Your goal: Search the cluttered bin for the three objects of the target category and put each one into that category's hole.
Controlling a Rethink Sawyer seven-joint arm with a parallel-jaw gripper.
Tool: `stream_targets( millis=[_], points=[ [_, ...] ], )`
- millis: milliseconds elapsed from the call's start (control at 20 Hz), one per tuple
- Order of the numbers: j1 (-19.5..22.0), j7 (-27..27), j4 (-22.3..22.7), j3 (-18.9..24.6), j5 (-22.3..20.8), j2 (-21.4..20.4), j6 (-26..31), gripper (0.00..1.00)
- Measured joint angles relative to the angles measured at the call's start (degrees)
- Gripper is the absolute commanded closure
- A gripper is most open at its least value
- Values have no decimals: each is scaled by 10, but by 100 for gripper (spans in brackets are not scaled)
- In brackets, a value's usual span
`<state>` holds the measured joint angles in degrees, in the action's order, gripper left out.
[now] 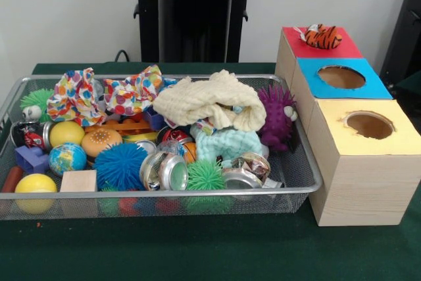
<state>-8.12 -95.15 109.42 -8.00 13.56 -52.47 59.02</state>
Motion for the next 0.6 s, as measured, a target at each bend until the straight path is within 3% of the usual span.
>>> stream_targets(
  millis=[250,300,600],
  points=[
    [6,0,0,0,-1,-12,0,0],
    [11,0,0,0,-1,-16,0,100],
    [16,0,6,0,1,-21,-29,100]
  ],
)
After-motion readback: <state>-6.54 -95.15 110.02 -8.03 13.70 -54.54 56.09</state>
